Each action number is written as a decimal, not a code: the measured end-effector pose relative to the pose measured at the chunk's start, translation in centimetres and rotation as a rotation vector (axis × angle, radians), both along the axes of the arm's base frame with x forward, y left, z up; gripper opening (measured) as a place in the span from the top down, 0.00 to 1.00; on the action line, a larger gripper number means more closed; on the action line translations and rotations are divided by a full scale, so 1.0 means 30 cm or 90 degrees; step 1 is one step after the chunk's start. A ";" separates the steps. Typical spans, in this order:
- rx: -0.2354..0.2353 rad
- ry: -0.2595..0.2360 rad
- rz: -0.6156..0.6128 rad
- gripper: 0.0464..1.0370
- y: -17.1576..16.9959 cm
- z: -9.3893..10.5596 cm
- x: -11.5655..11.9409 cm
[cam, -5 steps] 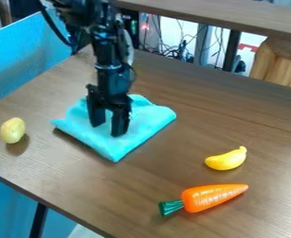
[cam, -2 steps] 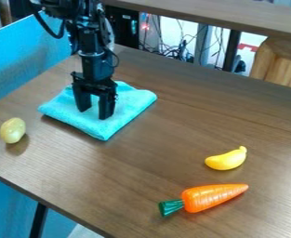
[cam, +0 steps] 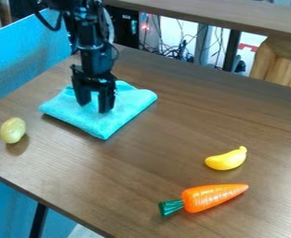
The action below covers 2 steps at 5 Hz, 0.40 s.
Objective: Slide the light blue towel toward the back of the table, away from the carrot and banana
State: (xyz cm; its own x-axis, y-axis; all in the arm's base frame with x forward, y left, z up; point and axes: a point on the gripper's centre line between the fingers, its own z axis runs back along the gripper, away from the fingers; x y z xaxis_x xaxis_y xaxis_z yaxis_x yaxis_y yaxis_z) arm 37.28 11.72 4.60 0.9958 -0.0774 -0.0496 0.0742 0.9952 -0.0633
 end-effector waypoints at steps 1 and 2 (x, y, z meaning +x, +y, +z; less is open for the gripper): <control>-0.009 -0.028 0.000 0.04 -0.007 0.089 -0.045; -0.009 -0.086 0.002 0.04 -0.010 0.196 -0.093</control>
State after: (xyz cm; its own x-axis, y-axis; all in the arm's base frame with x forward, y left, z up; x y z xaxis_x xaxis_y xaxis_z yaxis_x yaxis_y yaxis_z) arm 34.49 11.43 10.48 0.9936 -0.0742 0.0853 0.0799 0.9946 -0.0663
